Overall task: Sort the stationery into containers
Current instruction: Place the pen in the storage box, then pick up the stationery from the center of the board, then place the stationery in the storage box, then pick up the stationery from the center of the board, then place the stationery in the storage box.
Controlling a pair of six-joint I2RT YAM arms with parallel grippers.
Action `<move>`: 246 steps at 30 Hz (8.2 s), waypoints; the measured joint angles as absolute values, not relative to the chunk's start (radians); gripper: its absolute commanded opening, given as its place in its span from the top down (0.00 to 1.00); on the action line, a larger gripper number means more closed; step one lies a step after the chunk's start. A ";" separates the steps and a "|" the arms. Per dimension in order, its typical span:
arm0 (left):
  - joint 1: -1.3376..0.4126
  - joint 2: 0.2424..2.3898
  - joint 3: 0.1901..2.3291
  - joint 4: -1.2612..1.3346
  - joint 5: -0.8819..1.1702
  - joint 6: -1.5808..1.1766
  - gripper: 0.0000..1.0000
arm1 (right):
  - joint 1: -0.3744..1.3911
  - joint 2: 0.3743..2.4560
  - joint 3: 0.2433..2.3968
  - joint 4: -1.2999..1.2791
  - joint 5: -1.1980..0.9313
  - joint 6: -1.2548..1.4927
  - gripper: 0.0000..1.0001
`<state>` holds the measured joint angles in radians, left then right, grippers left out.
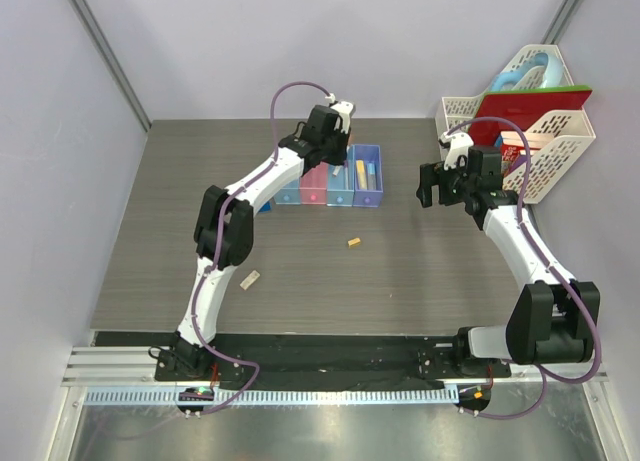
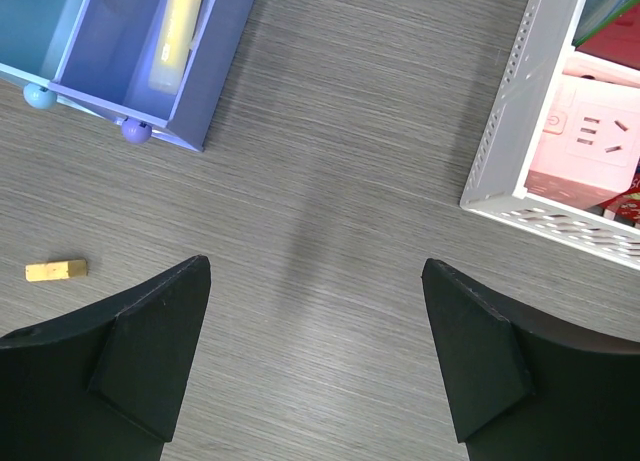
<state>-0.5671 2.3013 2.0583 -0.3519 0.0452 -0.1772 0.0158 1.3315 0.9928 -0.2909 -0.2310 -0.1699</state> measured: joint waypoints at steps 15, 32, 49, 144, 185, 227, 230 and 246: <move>-0.567 2.301 2.058 -0.352 0.045 -0.179 0.59 | 0.016 1.324 0.992 -0.291 -0.231 -0.170 0.08; -0.567 2.033 1.944 -0.413 -0.039 -0.075 0.53 | 0.016 1.311 0.992 -0.292 -0.243 -0.162 0.07; -0.449 1.704 1.345 -0.416 -0.122 0.141 0.38 | 0.218 1.453 1.202 -0.400 -0.305 -0.202 0.10; -0.456 1.686 1.391 -0.474 -0.113 0.312 1.00 | 0.639 1.848 1.201 -0.503 -0.173 -0.700 0.98; -0.380 1.830 1.531 -0.363 -0.143 0.249 0.32 | 0.640 1.642 1.486 -0.562 -0.143 -0.625 0.99; -0.326 1.678 1.011 -0.215 -0.004 0.396 0.20 | 0.669 2.469 2.220 -0.365 -0.071 -0.473 0.25; -0.326 1.714 1.047 -0.215 0.019 0.425 0.23 | 0.672 2.442 2.177 -0.361 -0.048 -0.487 0.24; -0.364 1.751 1.170 -0.128 0.277 0.662 0.26 | 0.628 2.069 1.853 -0.386 0.165 -0.512 0.22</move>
<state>-0.3645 1.7508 1.1702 -0.1284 0.2771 0.6617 0.6281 2.0686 1.8526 -0.3862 0.1654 -0.5117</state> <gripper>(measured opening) 0.741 0.778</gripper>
